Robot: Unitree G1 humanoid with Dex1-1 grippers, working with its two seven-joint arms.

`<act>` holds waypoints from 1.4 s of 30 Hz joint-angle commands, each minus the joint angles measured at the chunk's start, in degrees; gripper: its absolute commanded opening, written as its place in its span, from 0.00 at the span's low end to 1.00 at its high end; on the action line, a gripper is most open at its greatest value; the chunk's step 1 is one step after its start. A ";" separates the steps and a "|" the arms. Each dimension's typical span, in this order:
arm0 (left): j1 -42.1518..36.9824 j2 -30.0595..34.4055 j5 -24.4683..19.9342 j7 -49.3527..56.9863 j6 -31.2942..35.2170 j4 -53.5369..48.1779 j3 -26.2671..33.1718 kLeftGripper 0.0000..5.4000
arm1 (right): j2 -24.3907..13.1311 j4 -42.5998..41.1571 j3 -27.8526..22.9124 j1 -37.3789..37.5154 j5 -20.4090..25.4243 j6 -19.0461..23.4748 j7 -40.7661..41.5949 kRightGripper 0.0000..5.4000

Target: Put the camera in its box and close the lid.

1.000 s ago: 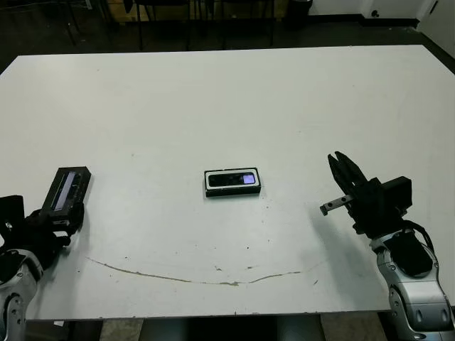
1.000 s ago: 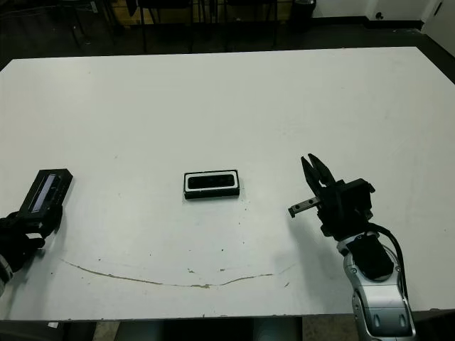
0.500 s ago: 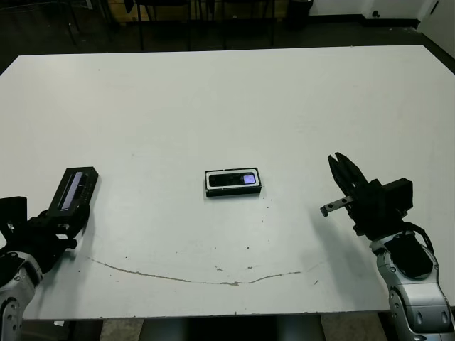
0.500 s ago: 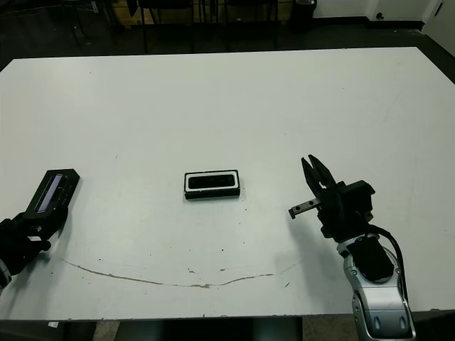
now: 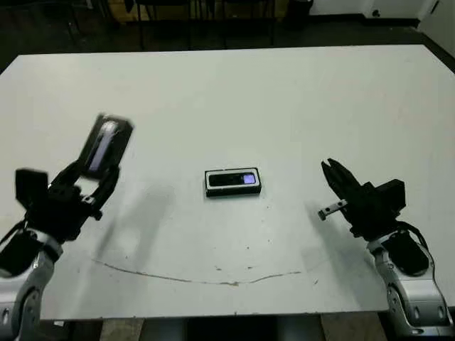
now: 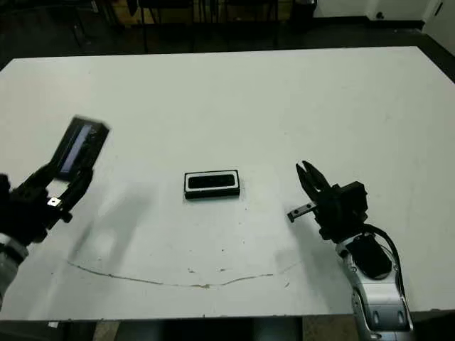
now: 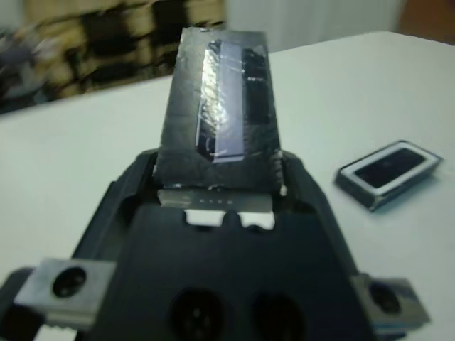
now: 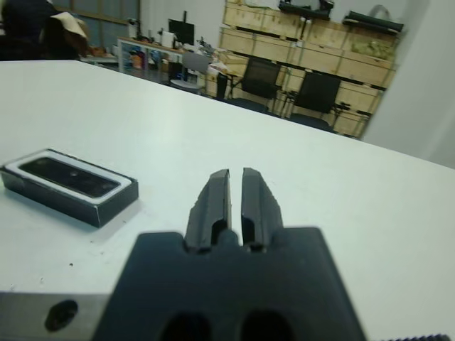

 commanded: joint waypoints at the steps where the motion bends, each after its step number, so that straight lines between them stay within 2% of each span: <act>1: -4.71 2.78 0.82 -4.33 -0.36 4.33 -3.27 0.50 | -1.19 -1.04 0.25 -1.18 0.88 4.62 0.65 0.00; 4: -9.15 3.99 0.37 -9.11 -1.01 8.40 -5.94 0.50 | -1.61 -0.45 0.28 -2.62 0.95 5.20 1.59 0.00; 7: -13.50 4.96 0.91 -13.93 -1.88 12.54 -8.97 0.50 | -1.91 -0.29 0.31 -3.85 1.32 7.49 2.06 0.00; 9: -16.72 5.83 1.09 -17.45 -1.18 15.28 -11.23 0.50 | -2.68 -0.76 0.71 -4.56 0.15 8.86 1.93 0.00; 14: -25.19 9.01 2.13 -27.86 1.85 21.84 -17.58 0.50 | -4.16 1.68 0.60 -7.46 0.79 10.82 3.52 0.00; 17: -28.83 9.33 3.25 -30.92 3.35 23.91 -20.44 0.50 | -5.33 1.09 0.12 -9.26 1.62 16.56 3.43 0.00; 21: -31.86 8.37 3.03 -34.14 4.32 26.69 -22.41 0.50 | -6.64 0.90 -0.31 -10.88 2.53 20.16 4.66 0.00; 31: -38.60 5.35 2.59 -43.31 4.66 37.34 -25.70 0.50 | -6.54 6.29 0.40 -12.78 0.92 16.40 5.46 0.00; 37: -42.79 2.35 4.06 -48.13 0.64 46.93 -26.68 0.50 | -5.66 9.88 0.68 -13.59 1.07 12.60 6.87 0.00; 42: -44.89 0.01 5.98 -48.98 -2.70 53.69 -26.90 0.50 | -6.05 10.32 0.77 -13.70 0.66 12.14 6.88 0.00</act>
